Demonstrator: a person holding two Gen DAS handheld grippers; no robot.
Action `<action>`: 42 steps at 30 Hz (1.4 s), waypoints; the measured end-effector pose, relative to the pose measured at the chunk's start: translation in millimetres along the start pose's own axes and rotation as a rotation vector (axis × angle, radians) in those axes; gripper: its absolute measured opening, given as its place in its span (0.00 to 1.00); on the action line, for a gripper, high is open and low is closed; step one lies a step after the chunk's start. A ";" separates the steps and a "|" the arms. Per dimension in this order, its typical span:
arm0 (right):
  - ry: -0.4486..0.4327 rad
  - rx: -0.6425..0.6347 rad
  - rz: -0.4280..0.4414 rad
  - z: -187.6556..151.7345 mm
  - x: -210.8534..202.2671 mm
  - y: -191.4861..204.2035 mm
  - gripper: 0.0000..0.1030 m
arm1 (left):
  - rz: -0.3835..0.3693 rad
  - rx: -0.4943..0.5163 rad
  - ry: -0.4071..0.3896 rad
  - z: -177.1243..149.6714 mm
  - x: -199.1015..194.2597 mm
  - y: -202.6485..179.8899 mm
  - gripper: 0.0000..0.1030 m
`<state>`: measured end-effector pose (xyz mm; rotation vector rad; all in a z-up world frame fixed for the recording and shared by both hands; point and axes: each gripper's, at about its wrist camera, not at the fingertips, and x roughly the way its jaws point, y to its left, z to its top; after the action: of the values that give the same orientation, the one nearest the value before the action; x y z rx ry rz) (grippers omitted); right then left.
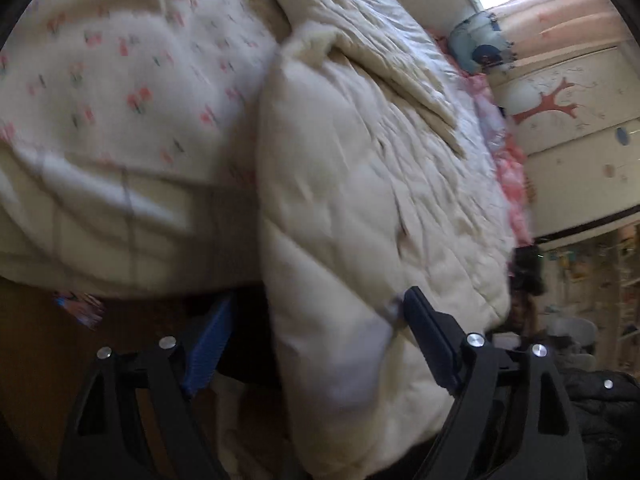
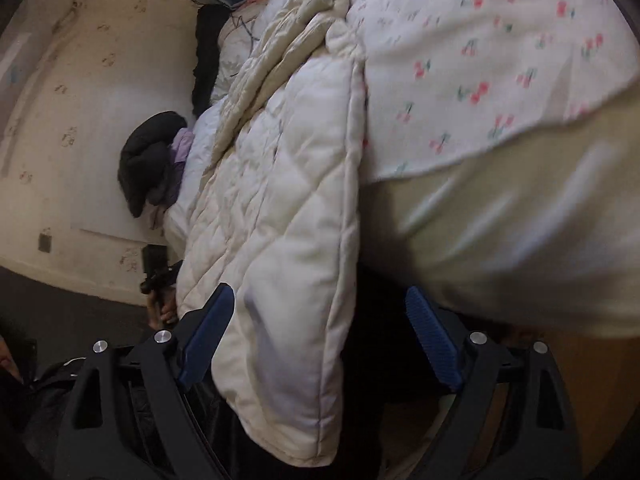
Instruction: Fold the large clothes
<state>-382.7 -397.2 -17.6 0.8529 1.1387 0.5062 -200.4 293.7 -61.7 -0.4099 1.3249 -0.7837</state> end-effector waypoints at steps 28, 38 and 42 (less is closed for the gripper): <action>0.030 -0.127 0.143 -8.6 21.4 27.9 0.33 | -0.062 0.016 -0.047 -46.0 -20.5 -37.3 0.18; 0.007 -0.047 0.197 -21.3 22.6 -2.4 0.46 | -0.004 -0.022 -0.046 -54.6 0.8 -28.1 0.63; -0.018 -0.084 0.187 -17.0 23.6 5.9 0.32 | 0.257 0.115 -0.088 -48.5 -4.6 -65.6 0.46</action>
<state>-389.6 -370.9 -29.3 0.8935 1.0191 0.6947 -265.1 259.8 -25.1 -0.1761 1.2154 -0.6163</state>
